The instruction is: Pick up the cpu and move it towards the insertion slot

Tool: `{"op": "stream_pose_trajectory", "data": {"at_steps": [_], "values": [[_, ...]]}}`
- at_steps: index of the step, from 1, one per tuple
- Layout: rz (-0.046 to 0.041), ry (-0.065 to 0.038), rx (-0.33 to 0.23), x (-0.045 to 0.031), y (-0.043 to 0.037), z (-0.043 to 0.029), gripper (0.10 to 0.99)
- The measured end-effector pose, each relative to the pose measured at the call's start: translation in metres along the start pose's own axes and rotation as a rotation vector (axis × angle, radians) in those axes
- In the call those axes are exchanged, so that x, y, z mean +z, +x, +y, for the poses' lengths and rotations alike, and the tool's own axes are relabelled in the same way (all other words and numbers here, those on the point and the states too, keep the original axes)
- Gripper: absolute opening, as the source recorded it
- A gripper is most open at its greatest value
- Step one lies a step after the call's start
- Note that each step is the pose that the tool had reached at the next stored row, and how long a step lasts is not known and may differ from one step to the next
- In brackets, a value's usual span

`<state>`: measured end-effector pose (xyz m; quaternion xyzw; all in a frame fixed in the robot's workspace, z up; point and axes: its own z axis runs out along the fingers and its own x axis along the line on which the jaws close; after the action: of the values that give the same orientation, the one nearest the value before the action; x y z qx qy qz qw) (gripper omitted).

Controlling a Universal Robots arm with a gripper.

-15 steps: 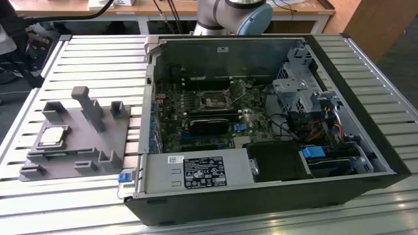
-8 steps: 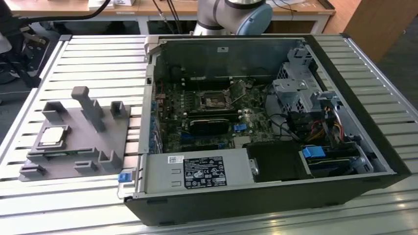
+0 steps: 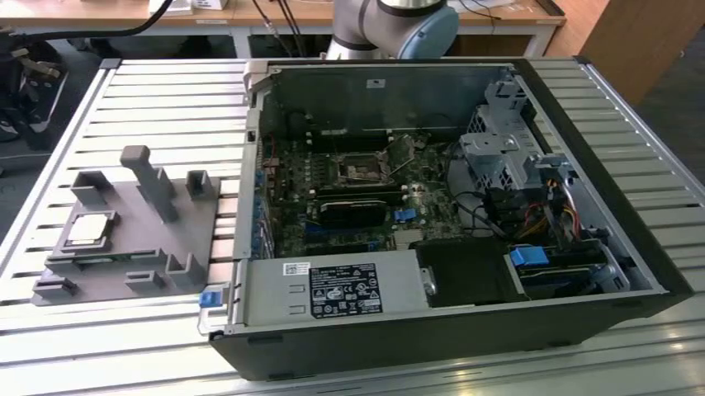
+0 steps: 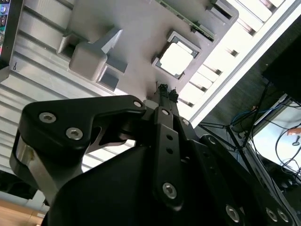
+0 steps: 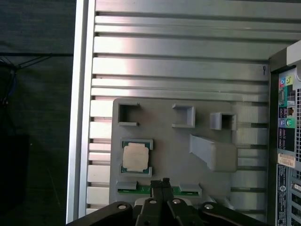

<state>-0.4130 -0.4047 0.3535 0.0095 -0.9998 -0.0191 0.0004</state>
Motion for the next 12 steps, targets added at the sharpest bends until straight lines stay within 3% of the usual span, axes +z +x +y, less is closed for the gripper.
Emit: {"op": "stream_pose_trajectory", "data": {"at_steps": [12], "values": [[0.0068, 0.002, 0.0, 0.009, 0.0061, -0.0009, 0.106]]}}
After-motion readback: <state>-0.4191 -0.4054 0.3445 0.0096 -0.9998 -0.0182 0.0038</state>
